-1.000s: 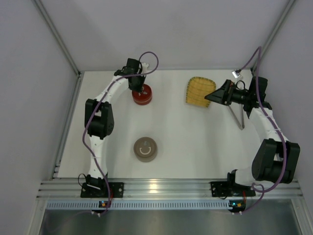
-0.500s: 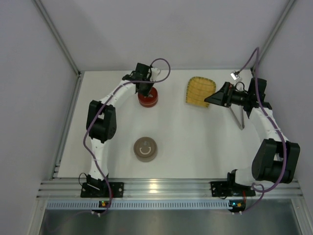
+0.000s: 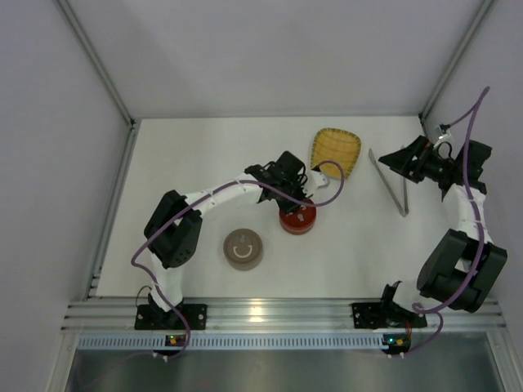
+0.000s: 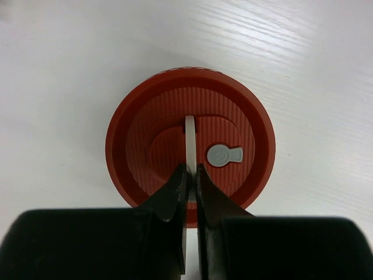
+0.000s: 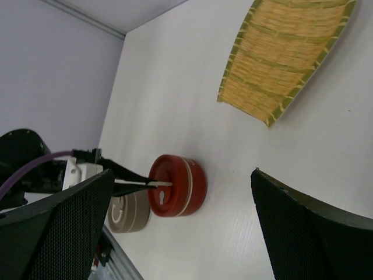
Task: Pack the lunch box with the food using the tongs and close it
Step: Move the packing box to the center of the board.
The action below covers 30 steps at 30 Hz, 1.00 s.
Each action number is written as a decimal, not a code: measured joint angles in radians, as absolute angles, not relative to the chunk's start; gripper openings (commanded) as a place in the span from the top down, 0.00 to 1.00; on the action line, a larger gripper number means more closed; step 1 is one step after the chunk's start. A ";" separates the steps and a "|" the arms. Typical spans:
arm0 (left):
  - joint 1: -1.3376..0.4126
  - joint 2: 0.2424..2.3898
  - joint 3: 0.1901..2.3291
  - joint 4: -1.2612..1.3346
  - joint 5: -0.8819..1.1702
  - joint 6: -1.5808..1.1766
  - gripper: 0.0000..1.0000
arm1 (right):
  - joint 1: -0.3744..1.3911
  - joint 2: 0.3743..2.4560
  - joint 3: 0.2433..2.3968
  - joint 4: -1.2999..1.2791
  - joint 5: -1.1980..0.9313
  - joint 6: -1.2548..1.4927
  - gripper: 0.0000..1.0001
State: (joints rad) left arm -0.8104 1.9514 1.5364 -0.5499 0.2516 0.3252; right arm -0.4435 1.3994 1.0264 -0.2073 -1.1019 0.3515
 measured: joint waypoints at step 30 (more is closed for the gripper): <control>-1.081 1.874 1.383 -0.549 0.108 0.582 1.00 | -0.487 1.389 1.021 -0.382 -1.157 0.174 0.01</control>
State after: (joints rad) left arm -1.0809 1.8740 1.3834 -0.5491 0.1081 0.5823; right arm -0.4873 1.3888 1.0206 -0.3817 -1.1572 0.1741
